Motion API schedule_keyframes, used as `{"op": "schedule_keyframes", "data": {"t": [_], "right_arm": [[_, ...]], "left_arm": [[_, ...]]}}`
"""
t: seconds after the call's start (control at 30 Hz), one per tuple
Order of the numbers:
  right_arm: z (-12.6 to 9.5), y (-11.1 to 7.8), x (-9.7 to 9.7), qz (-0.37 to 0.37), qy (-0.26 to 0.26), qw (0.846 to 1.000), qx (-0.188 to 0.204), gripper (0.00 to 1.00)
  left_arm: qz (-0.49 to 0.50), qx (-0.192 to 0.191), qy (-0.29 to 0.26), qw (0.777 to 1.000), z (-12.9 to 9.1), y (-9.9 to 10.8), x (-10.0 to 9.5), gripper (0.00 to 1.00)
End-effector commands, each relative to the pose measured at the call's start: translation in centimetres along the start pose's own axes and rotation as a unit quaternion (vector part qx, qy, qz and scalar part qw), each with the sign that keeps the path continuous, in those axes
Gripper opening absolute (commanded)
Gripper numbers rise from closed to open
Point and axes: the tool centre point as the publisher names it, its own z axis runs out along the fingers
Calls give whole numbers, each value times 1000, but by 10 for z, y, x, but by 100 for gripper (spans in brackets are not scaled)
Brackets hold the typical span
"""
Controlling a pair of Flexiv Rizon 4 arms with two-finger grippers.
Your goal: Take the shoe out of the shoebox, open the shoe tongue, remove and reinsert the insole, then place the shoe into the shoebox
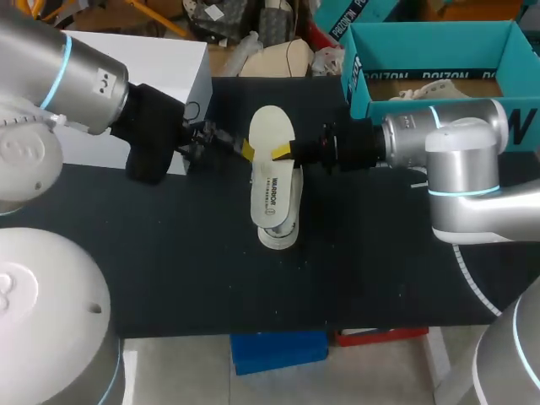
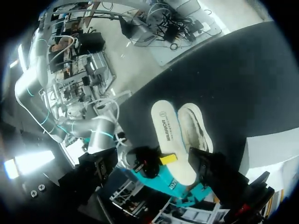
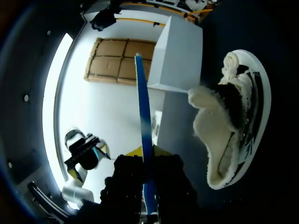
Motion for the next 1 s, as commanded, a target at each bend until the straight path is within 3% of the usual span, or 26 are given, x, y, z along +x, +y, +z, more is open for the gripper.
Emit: {"op": "schedule_keyframes", "data": {"t": [0.03,0.3,0.63,1.0], "right_arm": [[1,0,0,0,-1,1000,-1,0],[1,0,0,0,-1,1000,-1,0],[1,0,0,0,-1,1000,-1,0],[1,0,0,0,-1,1000,-1,0]], "left_arm": [[156,63,485,858,-18,-5,-4,100],[148,88,508,844,-15,-12,-2,100],[122,84,475,868,7,-3,0,100],[122,84,475,868,7,-3,0,100]]}}
